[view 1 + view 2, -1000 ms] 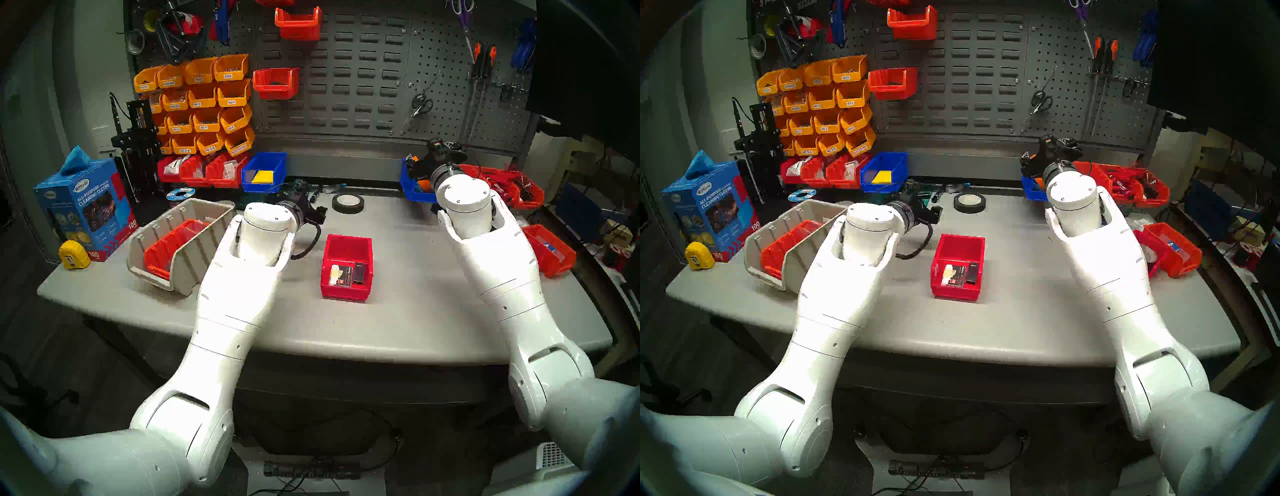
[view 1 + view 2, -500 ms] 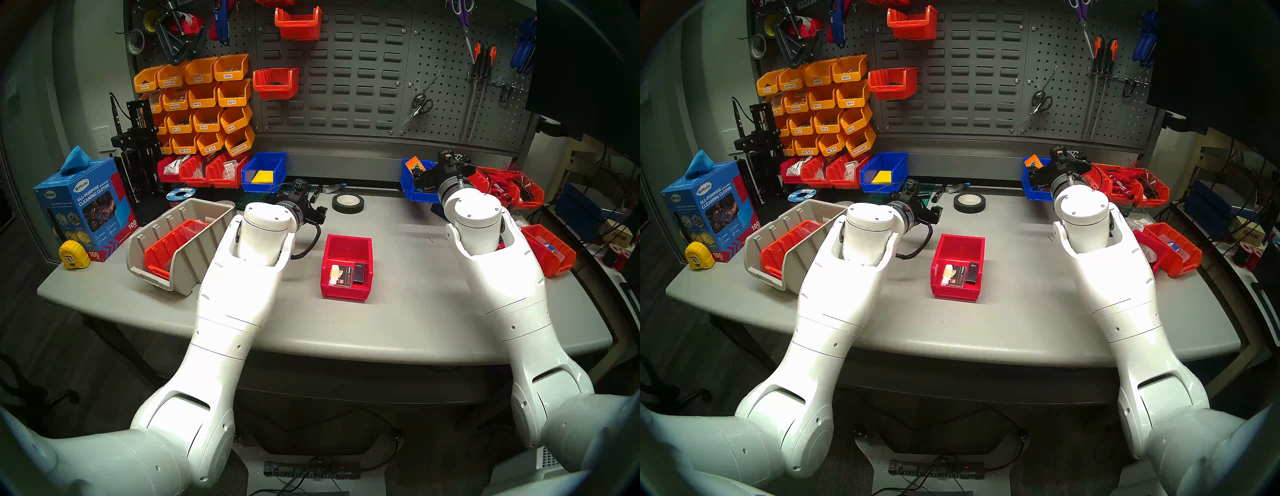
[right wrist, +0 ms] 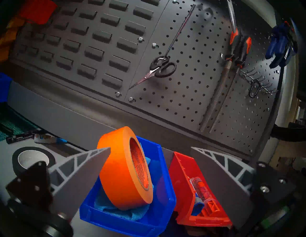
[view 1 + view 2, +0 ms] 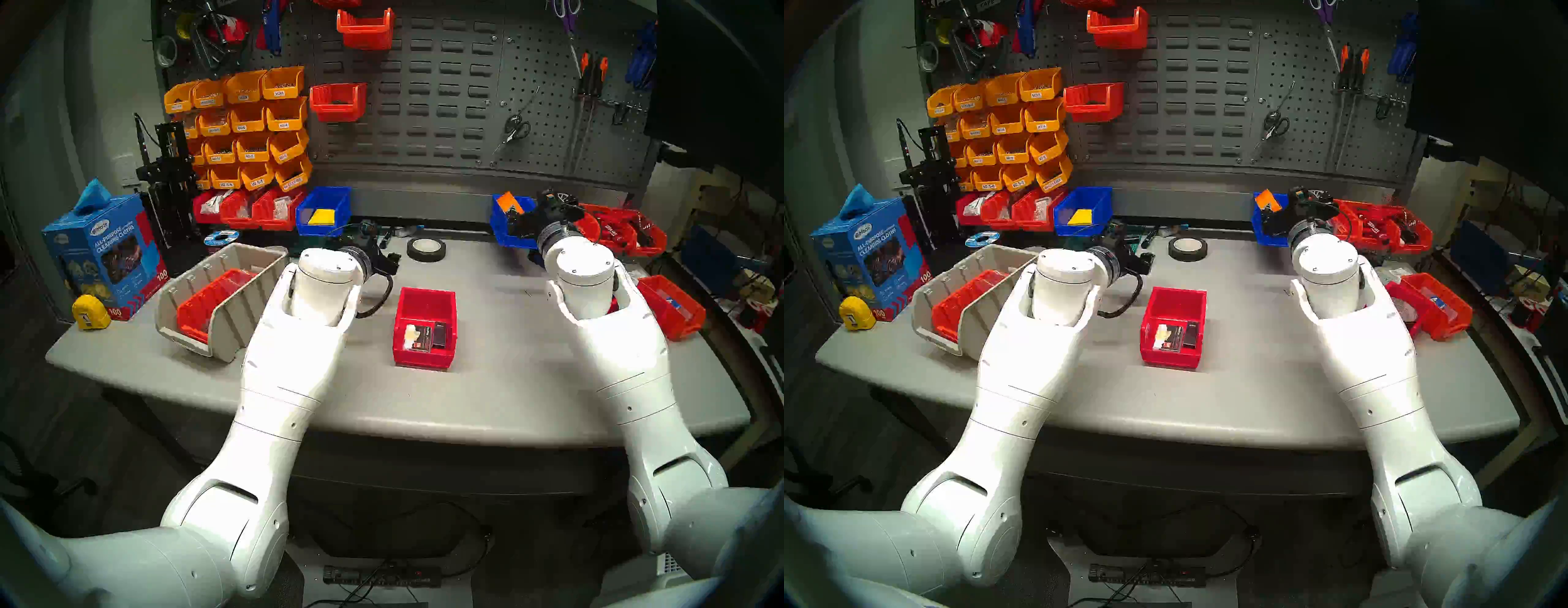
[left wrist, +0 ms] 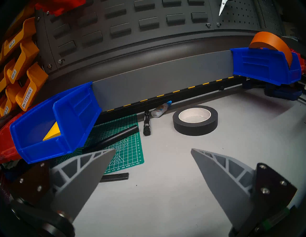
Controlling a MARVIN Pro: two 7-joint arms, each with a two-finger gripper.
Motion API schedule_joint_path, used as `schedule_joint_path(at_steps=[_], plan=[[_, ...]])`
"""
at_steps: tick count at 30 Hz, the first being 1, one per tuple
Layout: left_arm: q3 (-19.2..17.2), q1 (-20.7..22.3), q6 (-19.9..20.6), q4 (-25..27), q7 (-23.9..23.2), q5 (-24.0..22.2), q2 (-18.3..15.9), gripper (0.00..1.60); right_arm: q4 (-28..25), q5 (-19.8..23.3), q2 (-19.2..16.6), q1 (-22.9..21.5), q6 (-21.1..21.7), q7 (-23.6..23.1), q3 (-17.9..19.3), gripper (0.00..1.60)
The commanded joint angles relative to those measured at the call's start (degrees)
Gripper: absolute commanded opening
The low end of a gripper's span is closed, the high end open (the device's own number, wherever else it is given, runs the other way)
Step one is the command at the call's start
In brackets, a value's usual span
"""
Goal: Hang all the unorganized tool boxes onto the wall
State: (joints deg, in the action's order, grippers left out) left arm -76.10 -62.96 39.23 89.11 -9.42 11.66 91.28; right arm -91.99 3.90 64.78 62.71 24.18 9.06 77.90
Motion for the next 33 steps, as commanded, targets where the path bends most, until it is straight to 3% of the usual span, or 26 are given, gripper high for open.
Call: schedule_joint_path(at_steps=[1, 26, 33], plan=[[0.03, 0.82, -0.36, 0.68, -0.15, -0.07, 0.23, 1.6, -1.02, -0.16, -0.15, -0.68, -0.07, 0.14, 0.22, 1.6], [-0.36, 0.73, -0.44, 0.68, -0.64, 0.66, 0.64, 1.6, -1.03, -0.11, -0.19, -0.69, -0.07, 0.19, 0.18, 1.6], [1.34, 4.04, 0.64, -5.87, 4.59, 3.24, 5.3, 1.6, -0.99, -0.1, -0.19, -0.7, -0.1, 0.19, 0.17, 1.6]])
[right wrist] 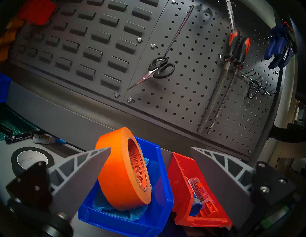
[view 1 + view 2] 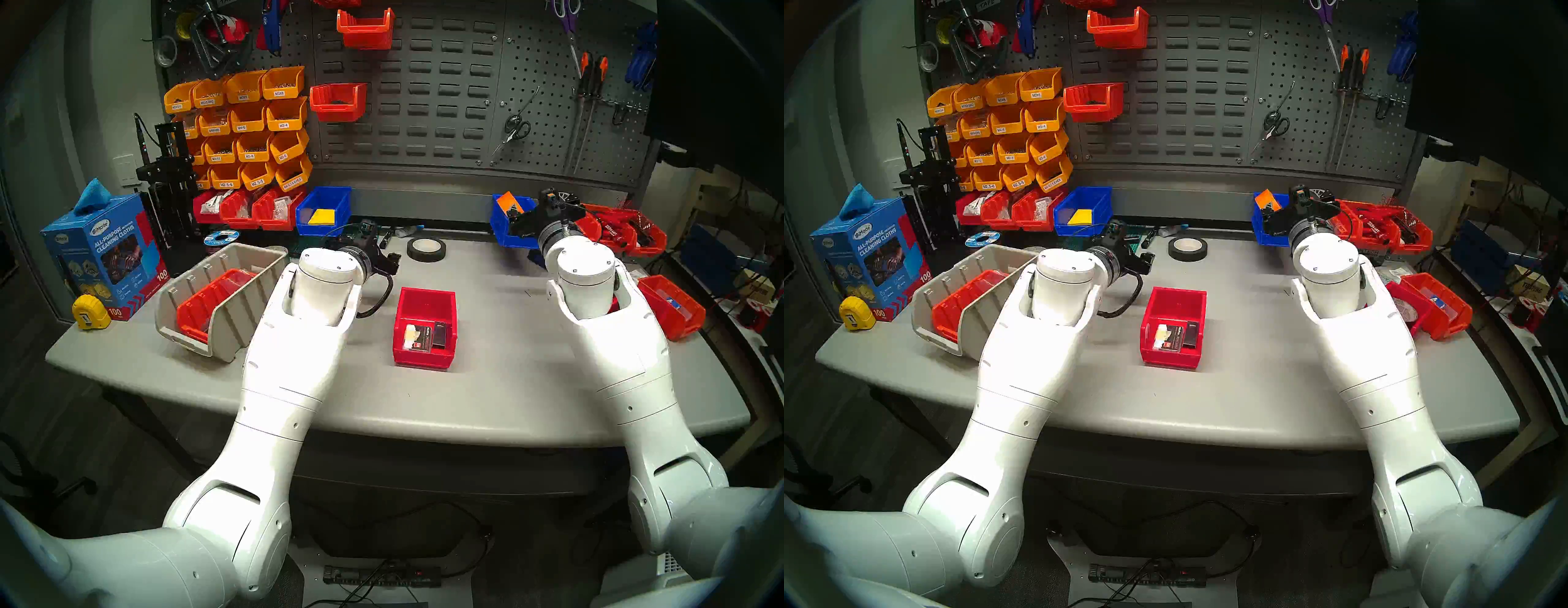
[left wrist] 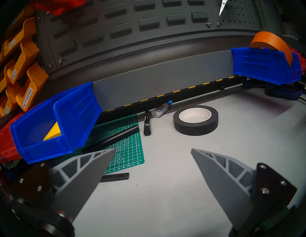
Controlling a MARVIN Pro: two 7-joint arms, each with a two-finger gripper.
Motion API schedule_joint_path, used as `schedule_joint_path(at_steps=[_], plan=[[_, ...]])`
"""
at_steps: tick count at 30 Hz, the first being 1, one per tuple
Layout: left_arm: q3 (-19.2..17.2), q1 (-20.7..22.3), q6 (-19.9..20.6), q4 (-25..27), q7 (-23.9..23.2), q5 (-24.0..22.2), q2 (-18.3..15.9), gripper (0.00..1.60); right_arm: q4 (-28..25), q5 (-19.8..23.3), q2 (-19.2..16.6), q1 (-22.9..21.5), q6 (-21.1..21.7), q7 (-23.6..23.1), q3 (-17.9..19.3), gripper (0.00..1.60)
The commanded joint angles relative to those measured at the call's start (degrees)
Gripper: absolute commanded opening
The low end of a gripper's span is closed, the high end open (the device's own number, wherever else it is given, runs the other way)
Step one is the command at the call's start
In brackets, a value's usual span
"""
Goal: Hang all the unorganized tool boxes onto the wall
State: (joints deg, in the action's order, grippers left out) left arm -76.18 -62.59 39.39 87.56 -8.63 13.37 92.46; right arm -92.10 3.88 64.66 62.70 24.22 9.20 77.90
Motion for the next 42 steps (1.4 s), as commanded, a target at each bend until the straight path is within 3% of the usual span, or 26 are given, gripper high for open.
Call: schedule_joint_path(at_steps=[1, 9, 19, 27, 42], plan=[[1.51, 4.19, 0.93, -5.23, 4.88, 1.84, 4.98, 1.6, -0.87, -0.09, -0.06, -0.7, -0.14, 0.05, 0.17, 1.6], [2.07, 6.82, 0.74, -10.48, 8.96, 2.6, 7.44, 1.6, -0.86, -0.08, -0.07, -0.7, -0.14, 0.06, 0.16, 1.6], [2.31, 7.79, -0.07, -12.21, 11.27, 3.5, 7.3, 1.6, -0.88, -0.07, -0.08, -0.7, -0.13, 0.07, 0.16, 1.6], [1.51, 6.51, 1.62, -7.43, 10.86, 3.39, 6.23, 1.6, -0.88, -0.07, -0.08, -0.7, -0.13, 0.07, 0.15, 1.6], [1.88, 1.49, 9.91, 5.78, 9.41, 4.27, 5.18, 1.6, -0.88, -0.06, -0.09, -0.7, -0.13, 0.08, 0.14, 1.6]])
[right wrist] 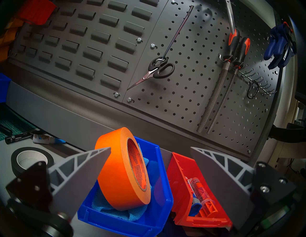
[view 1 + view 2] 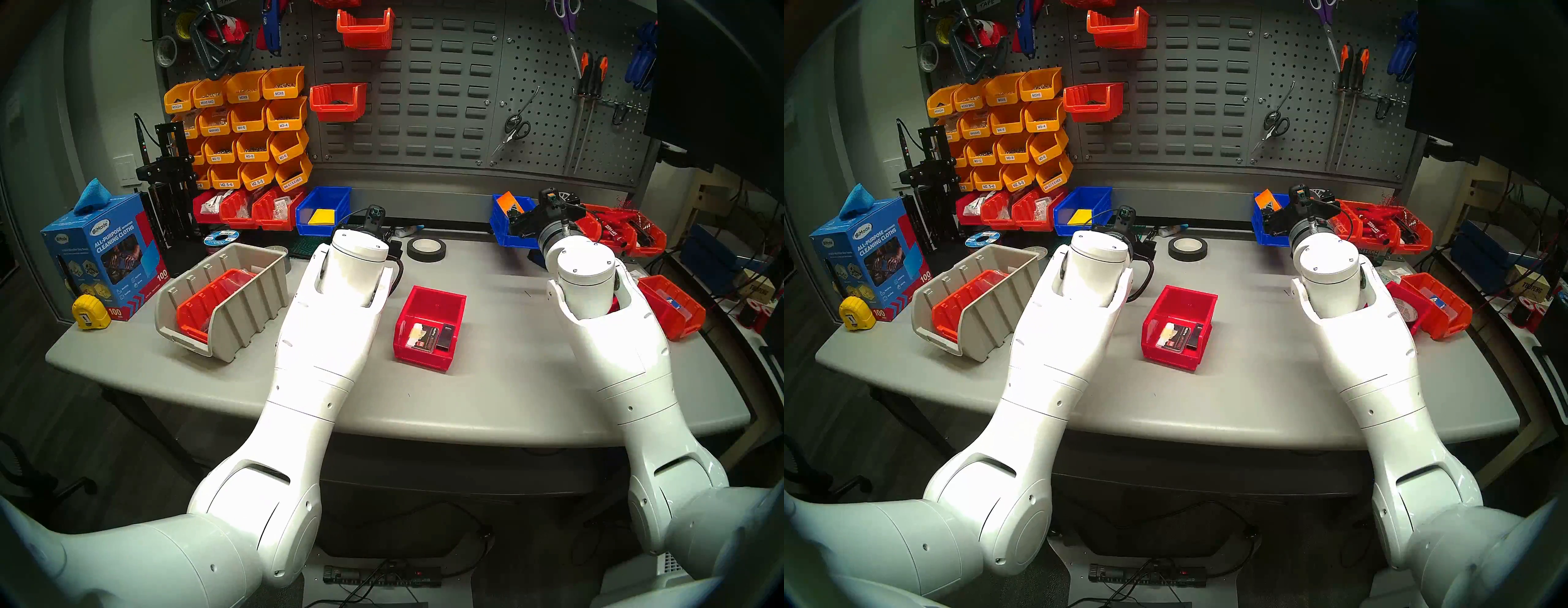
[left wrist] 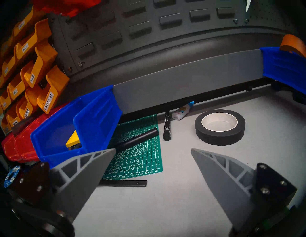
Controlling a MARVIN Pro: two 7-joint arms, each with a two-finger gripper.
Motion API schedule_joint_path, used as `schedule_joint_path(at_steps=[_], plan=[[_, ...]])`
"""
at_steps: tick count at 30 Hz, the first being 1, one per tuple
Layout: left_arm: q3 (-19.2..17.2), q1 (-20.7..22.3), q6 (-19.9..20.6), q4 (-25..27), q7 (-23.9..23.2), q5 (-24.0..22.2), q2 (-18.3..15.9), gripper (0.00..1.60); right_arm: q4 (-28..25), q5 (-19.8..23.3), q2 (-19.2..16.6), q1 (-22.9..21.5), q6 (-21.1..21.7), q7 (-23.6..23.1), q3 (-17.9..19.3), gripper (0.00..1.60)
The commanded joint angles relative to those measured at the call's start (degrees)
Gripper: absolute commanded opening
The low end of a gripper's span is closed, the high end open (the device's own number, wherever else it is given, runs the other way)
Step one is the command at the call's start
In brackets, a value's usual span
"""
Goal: Hang all the unorganized tool boxes onto the wall
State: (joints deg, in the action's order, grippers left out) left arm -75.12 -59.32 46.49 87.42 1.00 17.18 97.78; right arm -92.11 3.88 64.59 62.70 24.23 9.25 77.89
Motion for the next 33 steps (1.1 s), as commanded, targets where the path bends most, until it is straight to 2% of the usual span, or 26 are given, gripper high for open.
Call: schedule_joint_path(at_steps=[1, 10, 16, 18, 22, 24, 29, 33], plan=[[1.06, -2.36, 3.46, 7.01, -0.46, 0.49, -0.23, 1.6, -0.87, -0.06, -0.03, -0.7, -0.15, 0.03, 0.15, 1.6], [2.78, -6.5, 8.44, 14.12, -0.7, 1.15, -0.27, 1.6, -0.87, -0.05, -0.03, -0.7, -0.15, 0.03, 0.15, 1.6], [4.36, -9.78, 8.51, 19.77, -1.27, 1.84, -0.37, 1.6, -0.86, -0.05, -0.03, -0.7, -0.15, 0.04, 0.14, 1.6], [4.59, -9.82, 8.51, 19.67, -1.06, 1.89, -0.21, 1.6, -0.86, -0.05, -0.03, -0.7, -0.15, 0.04, 0.14, 1.6], [6.11, -13.48, 8.51, 24.89, -1.36, 1.97, -1.84, 1.6, -0.86, -0.05, -0.04, -0.7, -0.15, 0.04, 0.14, 1.6], [6.26, -13.51, 8.51, 24.68, -1.13, 1.93, -1.95, 1.6, -0.86, -0.05, -0.04, -0.7, -0.15, 0.04, 0.14, 1.6], [7.14, -17.39, 8.51, 29.87, -1.05, 1.84, -3.74, 1.6, -0.87, -0.04, -0.04, -0.7, -0.15, 0.05, 0.14, 1.6], [7.95, -19.51, 8.51, 31.67, -0.57, 1.37, -4.7, 1.6, -0.87, -0.04, -0.04, -0.7, -0.15, 0.05, 0.14, 1.6]])
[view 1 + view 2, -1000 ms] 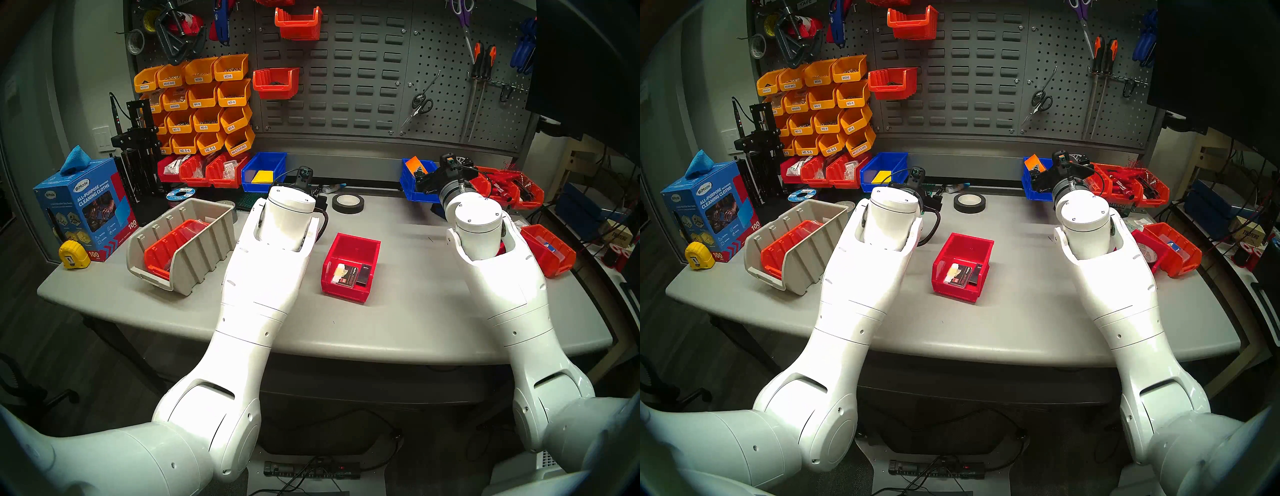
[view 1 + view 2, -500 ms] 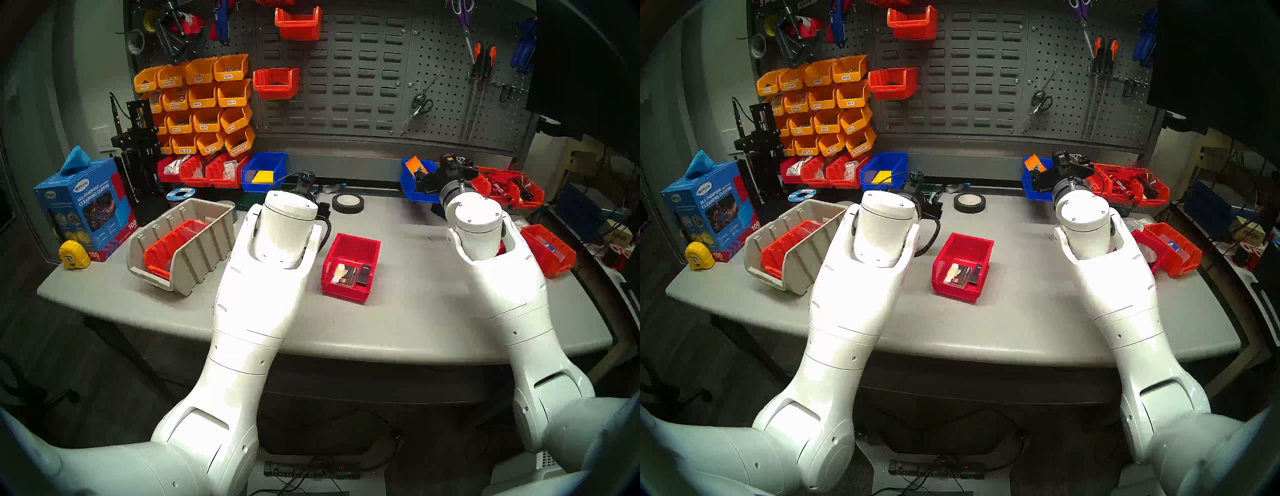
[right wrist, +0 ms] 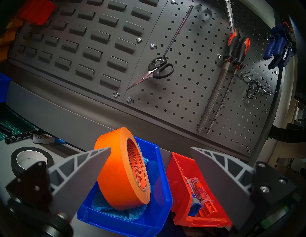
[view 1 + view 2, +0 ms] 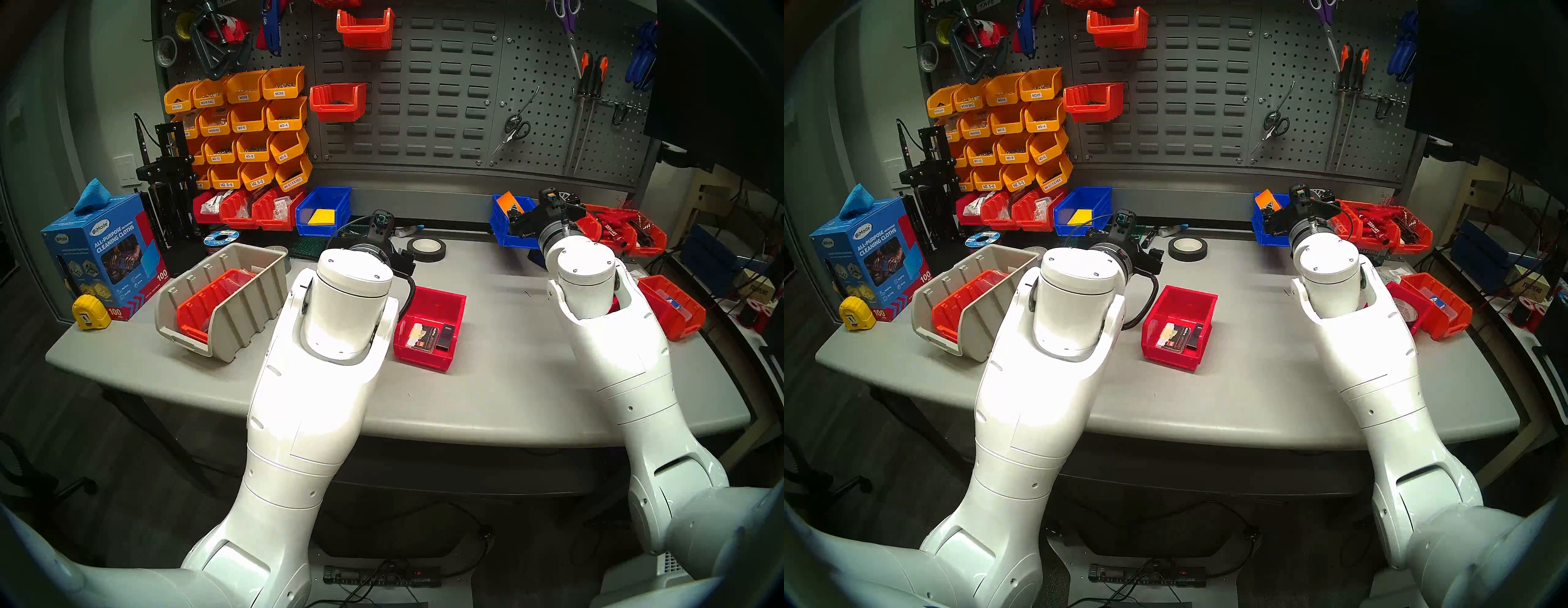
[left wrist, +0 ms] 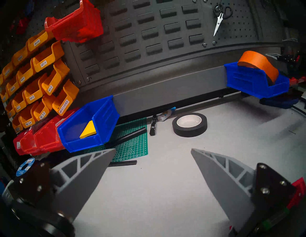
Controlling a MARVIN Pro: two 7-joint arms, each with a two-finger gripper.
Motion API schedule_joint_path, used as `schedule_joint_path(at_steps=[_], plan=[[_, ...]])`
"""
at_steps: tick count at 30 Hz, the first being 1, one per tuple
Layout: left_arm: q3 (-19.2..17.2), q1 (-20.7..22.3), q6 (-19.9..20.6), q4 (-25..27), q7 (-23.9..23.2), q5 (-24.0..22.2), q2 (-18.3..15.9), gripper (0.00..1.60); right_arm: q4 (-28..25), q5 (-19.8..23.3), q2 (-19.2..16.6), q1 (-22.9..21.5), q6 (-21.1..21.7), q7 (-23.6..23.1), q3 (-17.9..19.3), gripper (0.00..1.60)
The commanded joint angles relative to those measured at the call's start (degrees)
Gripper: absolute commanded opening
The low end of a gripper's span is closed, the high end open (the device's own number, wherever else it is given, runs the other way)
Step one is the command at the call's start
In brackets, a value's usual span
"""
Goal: Hang all the unorganized tool boxes onto the wall
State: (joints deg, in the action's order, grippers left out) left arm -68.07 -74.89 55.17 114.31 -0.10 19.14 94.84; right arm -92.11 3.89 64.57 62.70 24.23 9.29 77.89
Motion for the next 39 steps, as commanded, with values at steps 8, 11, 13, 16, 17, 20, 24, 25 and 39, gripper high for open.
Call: schedule_joint_path(at_steps=[8, 11, 13, 16, 17, 20, 24, 25, 39], plan=[[3.01, -7.28, -0.17, 6.95, 2.61, -2.5, -3.17, 1.6, -0.87, -0.04, -0.02, -0.7, -0.14, 0.01, 0.14, 1.6], [4.55, -8.44, -0.17, 7.46, 3.88, -4.17, -4.05, 1.6, -0.87, -0.04, -0.02, -0.7, -0.14, 0.02, 0.14, 1.6], [4.91, -8.71, -0.17, 7.62, 4.16, -4.71, -4.28, 1.6, -0.87, -0.04, -0.02, -0.7, -0.15, 0.02, 0.14, 1.6], [5.9, -9.46, -0.17, 8.14, 5.56, -6.11, -4.99, 1.6, -0.9, -0.02, -0.01, -0.65, -0.14, 0.0, 0.13, 1.6], [6.16, -9.65, -0.17, 8.29, 5.98, -6.51, -5.19, 1.6, -0.95, -0.01, -0.01, -0.55, -0.17, -0.02, 0.09, 1.6], [6.88, -10.2, -0.17, 8.9, 7.46, -7.87, -5.79, 1.6, -1.02, -0.01, 0.02, -0.19, -0.35, -0.01, -0.01, 1.6], [7.94, -10.89, -0.17, 9.71, 9.22, -9.65, -6.63, 1.6, -1.33, 0.0, -0.05, -0.05, -0.23, -0.08, -0.07, 1.6], [8.27, -11.0, -0.17, 9.91, 9.86, -10.29, -6.87, 1.6, -1.42, 0.0, -0.07, -0.03, -0.2, -0.08, -0.06, 1.6], [11.23, -13.85, -0.17, 12.71, 16.62, -19.01, -10.59, 1.6, -1.67, -0.02, -0.2, 0.54, -0.41, -0.03, 0.02, 1.6]])
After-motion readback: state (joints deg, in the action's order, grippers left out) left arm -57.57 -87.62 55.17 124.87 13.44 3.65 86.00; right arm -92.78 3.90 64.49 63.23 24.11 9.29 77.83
